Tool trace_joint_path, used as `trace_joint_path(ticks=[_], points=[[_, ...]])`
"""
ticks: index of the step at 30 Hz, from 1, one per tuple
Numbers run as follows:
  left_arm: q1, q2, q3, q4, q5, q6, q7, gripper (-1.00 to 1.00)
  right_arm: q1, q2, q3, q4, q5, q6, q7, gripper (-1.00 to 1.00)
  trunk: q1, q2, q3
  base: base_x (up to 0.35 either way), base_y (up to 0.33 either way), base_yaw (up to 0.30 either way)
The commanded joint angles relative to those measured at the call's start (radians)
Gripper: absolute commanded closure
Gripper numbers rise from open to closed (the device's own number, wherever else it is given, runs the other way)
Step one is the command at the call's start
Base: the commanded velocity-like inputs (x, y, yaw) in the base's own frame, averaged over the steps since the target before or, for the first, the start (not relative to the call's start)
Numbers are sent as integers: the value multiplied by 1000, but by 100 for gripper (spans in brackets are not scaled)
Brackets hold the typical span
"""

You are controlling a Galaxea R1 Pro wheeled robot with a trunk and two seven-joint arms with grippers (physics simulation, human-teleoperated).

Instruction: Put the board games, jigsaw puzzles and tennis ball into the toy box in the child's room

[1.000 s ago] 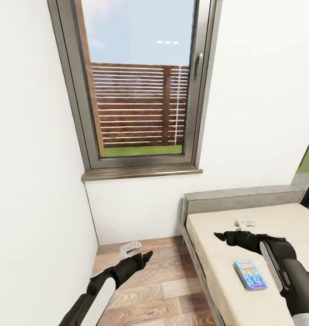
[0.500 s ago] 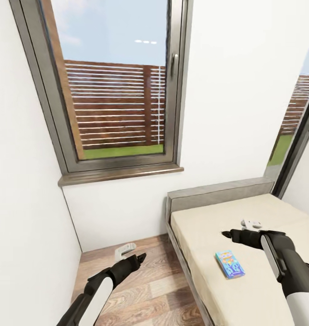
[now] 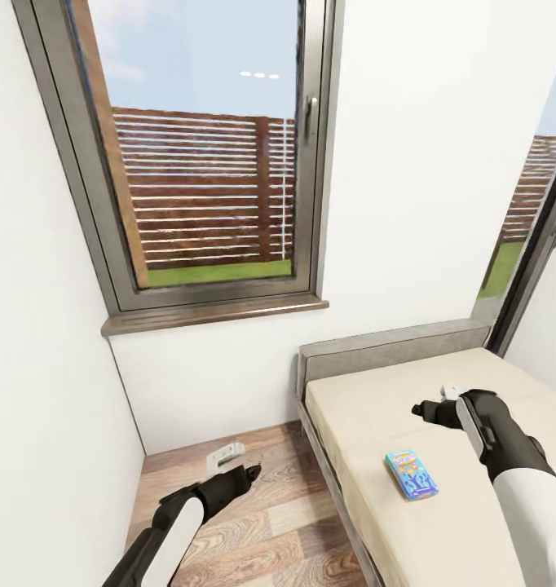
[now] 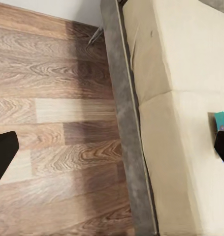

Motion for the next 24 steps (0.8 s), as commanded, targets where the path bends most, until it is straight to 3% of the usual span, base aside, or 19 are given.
trace_joint_path(ticks=[1,6,8,9,12,13,24], points=[[-1,0,-1,-1,13,11,23,-100,-26,0,-2,61,-3,3,0,-100,0,-1,-1,0,0,-4],[-1,-7,1,-6,41,35,86,-100,-121,-1,-5,318,-6,-3,-5,-100,0,-1,-1,0,0,-2],[-1,-10,15,-21,107,41,161,-100,-134,-4,-7,353,-8,-2,-4,-100,0,-1,-1,0,0,0],[-2,-11,31,-57,228,45,305,-100,-140,-20,-7,390,-10,-3,60,-100,0,-1,-1,0,0,-55],[-2,-8,35,-72,269,46,354,-100,-141,-26,-6,402,-6,-5,105,-100,0,-1,-2,0,0,-52],[-2,-5,37,-83,297,42,388,-100,-142,-30,-5,411,-4,-6,137,-100,0,-1,-2,0,0,-14],[-1,10,40,-73,306,36,401,-100,-145,-58,-22,421,-14,-7,148,-100,0,-1,-3,0,0,-5]])
